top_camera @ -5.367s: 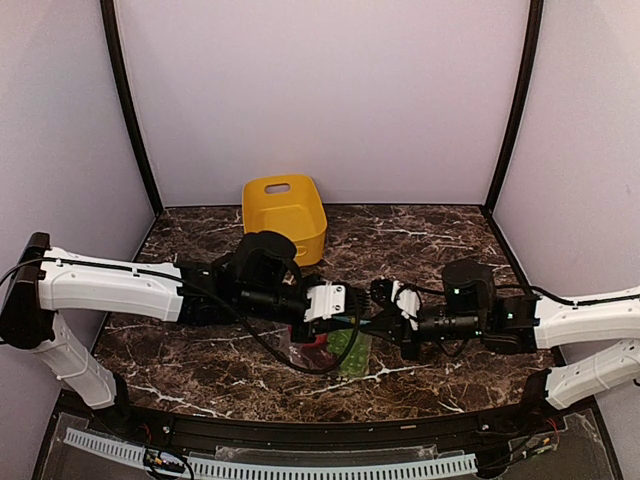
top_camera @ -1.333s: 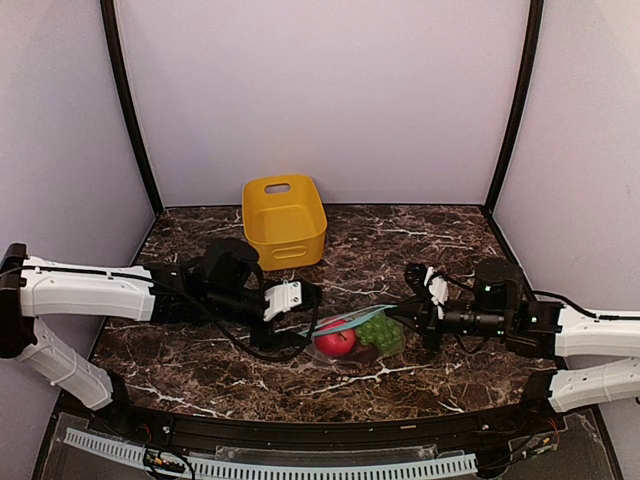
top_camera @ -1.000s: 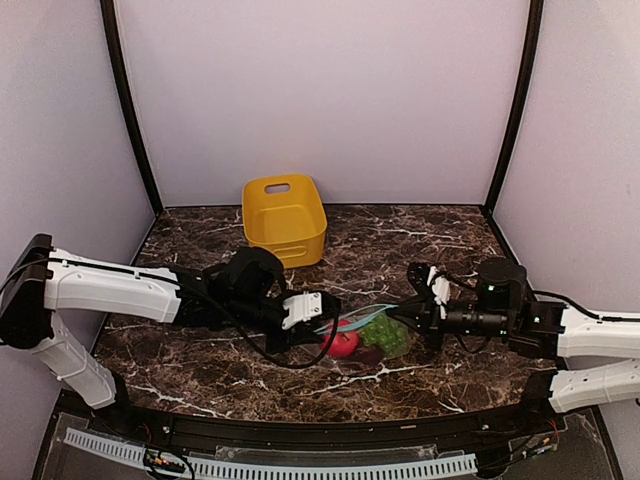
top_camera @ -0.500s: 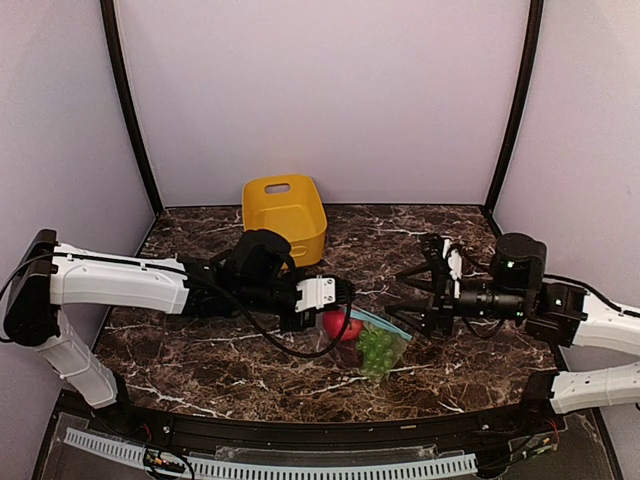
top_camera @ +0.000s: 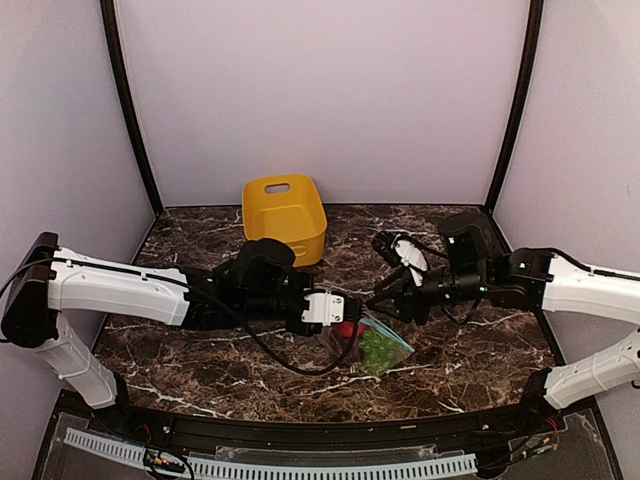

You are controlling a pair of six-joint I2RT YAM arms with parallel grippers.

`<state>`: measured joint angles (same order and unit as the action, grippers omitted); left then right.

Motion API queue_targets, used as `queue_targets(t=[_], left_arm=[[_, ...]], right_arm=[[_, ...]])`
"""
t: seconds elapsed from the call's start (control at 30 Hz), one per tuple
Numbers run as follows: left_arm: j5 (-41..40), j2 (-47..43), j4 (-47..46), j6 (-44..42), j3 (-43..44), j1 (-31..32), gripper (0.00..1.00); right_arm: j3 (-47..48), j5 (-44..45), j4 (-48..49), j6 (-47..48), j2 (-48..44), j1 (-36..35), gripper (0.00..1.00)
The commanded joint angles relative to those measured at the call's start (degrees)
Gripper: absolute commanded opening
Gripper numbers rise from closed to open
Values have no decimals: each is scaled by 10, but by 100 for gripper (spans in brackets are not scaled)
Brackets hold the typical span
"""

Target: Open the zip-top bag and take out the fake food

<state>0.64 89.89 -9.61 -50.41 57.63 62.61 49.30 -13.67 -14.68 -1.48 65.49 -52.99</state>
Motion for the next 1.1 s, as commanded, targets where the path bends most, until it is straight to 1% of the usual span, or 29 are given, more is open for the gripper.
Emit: queue_targets(t=[0.0, 0.1, 0.27, 0.4, 0.63, 0.73, 0.83, 0.9, 0.97, 1.07], left_arm=[[-33, -28, -32, -31, -19, 7, 1], [-32, -27, -33, -32, -19, 7, 1], [-28, -25, -36, -31, -19, 7, 1], [-29, -24, -35, -31, -18, 7, 1], [-28, -26, -37, -30, -18, 7, 1], [-28, -27, -38, -30, -21, 7, 1], [-27, -29, -39, -31, -23, 7, 1], [-28, -30, -39, -32, -25, 7, 1], [-27, -30, -40, -31, -25, 7, 1], [-26, -31, -40, -31, -25, 8, 1]], right_arm=[[30, -5, -30, -4, 11, -7, 33], [32, -9, -34, -6, 14, -12, 29], [37, -10, -36, -10, 15, -17, 29], [51, -11, -48, -5, 33, -21, 29], [77, 25, -83, 5, 68, -42, 26], [78, 47, -90, 3, 73, -46, 22], [75, 54, -89, -3, 66, -45, 21], [74, 51, -86, -4, 59, -46, 22], [71, 45, -77, -7, 48, -46, 28], [69, 42, -66, -11, 34, -45, 32]])
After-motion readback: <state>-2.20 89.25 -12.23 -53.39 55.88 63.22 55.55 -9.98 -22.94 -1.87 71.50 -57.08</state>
